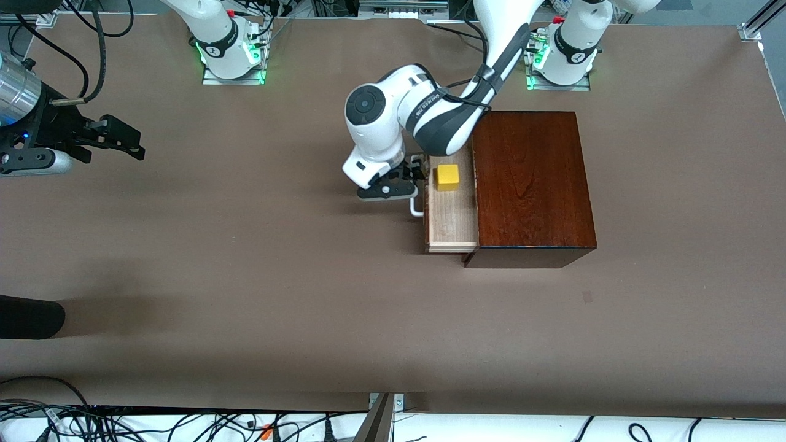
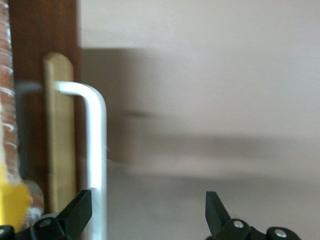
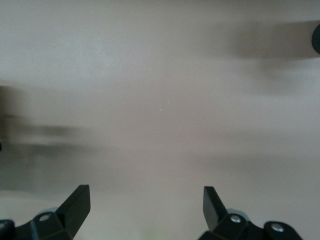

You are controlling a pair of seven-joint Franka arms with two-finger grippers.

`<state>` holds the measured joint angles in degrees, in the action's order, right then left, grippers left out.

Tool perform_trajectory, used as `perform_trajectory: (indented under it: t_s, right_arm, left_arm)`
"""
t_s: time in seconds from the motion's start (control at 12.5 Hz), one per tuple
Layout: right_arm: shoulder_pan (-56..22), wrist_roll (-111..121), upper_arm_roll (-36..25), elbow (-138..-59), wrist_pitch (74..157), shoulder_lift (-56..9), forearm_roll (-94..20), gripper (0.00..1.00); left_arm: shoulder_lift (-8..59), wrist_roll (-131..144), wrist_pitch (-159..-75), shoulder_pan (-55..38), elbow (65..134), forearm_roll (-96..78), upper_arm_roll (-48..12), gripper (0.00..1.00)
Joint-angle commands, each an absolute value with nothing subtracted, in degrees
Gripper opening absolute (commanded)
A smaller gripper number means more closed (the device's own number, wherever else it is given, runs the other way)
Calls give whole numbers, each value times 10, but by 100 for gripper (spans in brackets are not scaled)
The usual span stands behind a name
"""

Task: Open drawer, take yellow block, close drawer
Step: 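Pull the drawer open by its handle with the left gripper, then release the handle and raise the left gripper while the right gripper approaches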

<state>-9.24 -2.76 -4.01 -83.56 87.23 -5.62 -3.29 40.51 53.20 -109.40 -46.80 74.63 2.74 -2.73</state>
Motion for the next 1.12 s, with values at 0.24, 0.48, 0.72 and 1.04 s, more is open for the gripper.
perform_trajectory:
  t_s: [0.24, 0.48, 0.72, 1.04]
  right_arm:
    - [-91, -35, -40, -838, 867, -53, -33, 100]
    - [-91, -33, -40, -838, 867, -53, -33, 100]
    - [-102, -38, -34, -834, 871, -52, -31, 100]
    - [-140, -26, -19, -830, 888, -53, -56, 100]
  left_arm:
    - [403, 418, -899, -472, 644, 38, -10, 100]
    - [377, 377, -837, -434, 609, 40, -9, 100]
    - [319, 213, -802, -351, 611, 41, -9, 100]
    - [268, 87, -796, -245, 613, 43, -10, 100]
